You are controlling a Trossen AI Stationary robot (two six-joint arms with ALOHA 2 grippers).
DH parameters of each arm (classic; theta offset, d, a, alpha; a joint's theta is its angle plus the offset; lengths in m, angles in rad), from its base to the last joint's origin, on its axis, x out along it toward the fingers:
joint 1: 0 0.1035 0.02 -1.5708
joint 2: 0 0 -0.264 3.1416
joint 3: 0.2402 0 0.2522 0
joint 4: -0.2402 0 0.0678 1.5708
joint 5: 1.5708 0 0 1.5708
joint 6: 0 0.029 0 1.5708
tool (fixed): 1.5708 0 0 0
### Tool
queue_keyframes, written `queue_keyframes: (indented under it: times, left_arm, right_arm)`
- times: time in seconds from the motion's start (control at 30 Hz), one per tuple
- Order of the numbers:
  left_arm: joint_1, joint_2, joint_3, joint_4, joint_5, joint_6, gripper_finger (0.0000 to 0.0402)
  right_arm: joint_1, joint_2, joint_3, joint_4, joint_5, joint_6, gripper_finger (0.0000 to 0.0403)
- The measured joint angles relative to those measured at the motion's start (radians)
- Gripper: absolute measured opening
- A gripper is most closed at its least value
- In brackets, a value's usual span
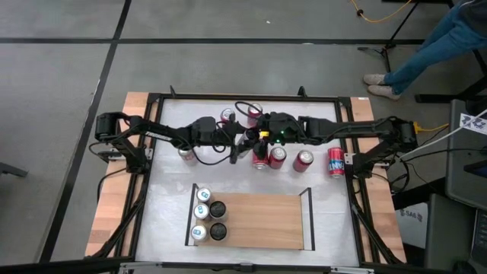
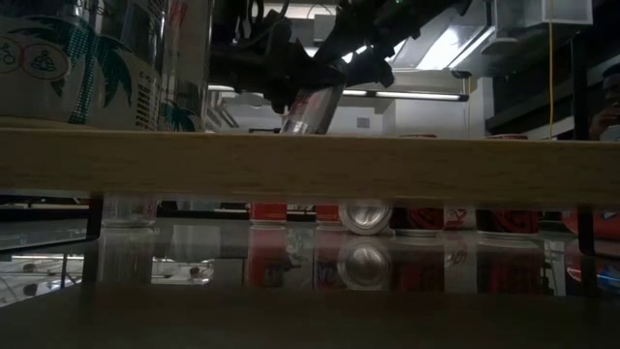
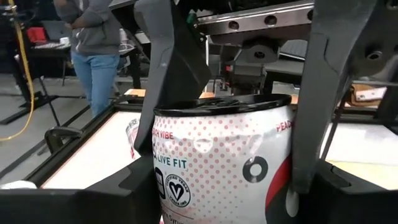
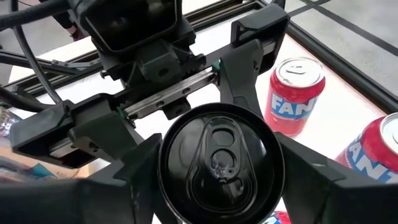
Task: Place canned beverage on shelf
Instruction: Put the white soda can on the shelf aligned with the other white soda can
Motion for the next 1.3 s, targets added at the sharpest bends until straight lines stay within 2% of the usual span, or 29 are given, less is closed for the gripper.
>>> queue_keyframes:
  times: [0.13,0.3,0.8,1.3]
  left_arm:
    - [-0.001,0.0,0.0,-0.005,-0.032,-0.032,0.0265]
    - [0.0,0.0,0.0,-0.01,-0.002,-0.004,0.0282]
    - [0.001,0.0,0.0,-0.018,0.0,-0.001,0.0288]
    - [0.003,-0.005,0.002,-0.007,-0.007,-0.003,0.0368]
  right_arm:
    - [-0.001,0.0,0.0,0.001,-0.014,-0.002,0.0241]
    - [-0.001,0.0,0.0,0.0,-0.016,0.006,0.024]
    - [-0.001,0.0,0.0,-0.001,-0.03,0.005,0.024]
    - [0.002,0.0,0.085,-0.096,-0.042,-0.047,0.024]
